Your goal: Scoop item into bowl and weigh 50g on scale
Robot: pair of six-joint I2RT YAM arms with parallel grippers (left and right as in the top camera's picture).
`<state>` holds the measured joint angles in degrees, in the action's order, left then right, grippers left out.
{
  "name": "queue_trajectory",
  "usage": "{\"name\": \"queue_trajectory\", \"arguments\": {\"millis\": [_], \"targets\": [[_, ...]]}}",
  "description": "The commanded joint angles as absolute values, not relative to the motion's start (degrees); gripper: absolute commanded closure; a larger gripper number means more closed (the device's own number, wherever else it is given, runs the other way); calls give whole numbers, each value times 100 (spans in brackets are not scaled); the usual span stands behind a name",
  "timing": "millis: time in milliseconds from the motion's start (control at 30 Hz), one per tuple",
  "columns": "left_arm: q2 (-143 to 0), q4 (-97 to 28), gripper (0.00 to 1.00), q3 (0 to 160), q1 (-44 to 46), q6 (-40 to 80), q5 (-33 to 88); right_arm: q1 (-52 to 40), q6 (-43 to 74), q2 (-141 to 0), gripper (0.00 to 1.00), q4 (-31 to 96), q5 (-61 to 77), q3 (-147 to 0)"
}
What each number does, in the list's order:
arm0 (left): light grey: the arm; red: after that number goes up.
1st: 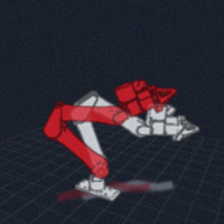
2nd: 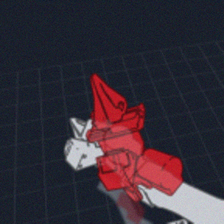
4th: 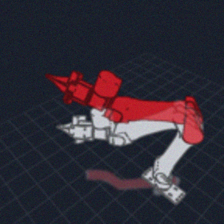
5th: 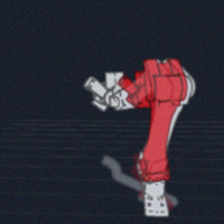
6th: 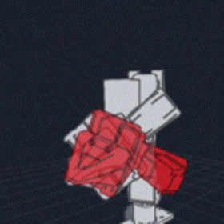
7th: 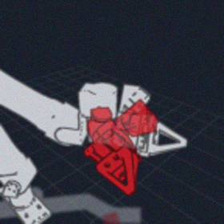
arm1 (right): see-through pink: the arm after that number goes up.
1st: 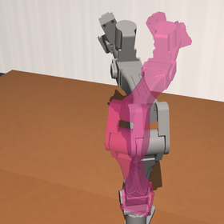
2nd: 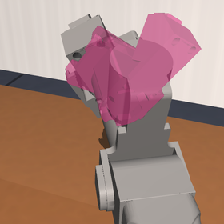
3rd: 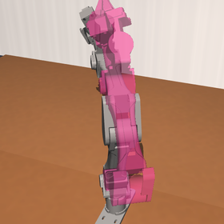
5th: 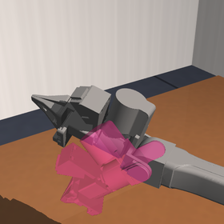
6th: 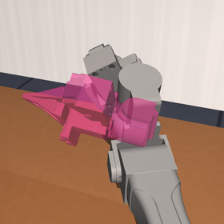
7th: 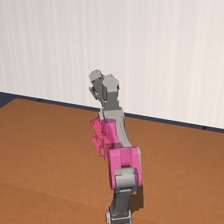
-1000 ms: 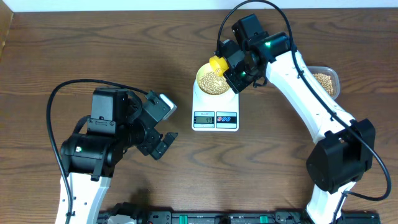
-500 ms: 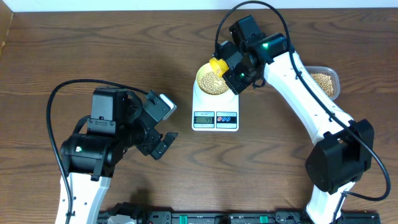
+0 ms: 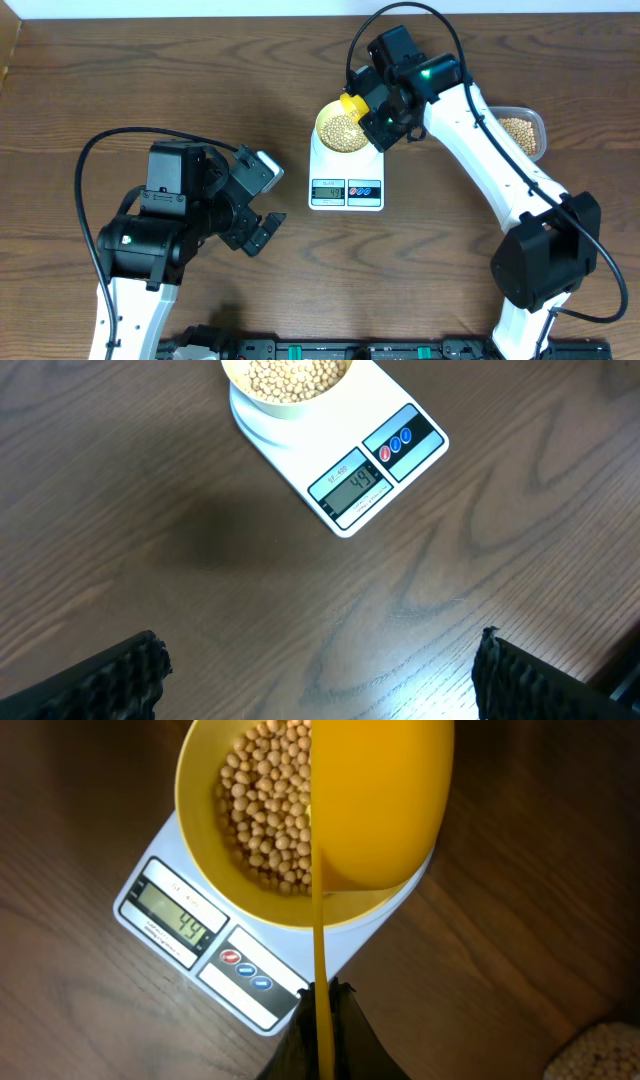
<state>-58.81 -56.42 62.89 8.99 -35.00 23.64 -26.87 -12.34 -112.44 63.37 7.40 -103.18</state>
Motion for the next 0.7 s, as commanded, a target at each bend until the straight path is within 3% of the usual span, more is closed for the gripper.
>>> {"name": "queue_trajectory", "arguments": {"millis": [0, 667], "targets": [[-5883, -5651, 1, 6399, 869, -3599, 2351, -2731, -1096, -11128, 99, 6318, 808, -10425], [-5883, -5651, 1, 6399, 869, -3599, 2351, -2298, -808, -11107, 99, 6390, 2231, -10425]]}}
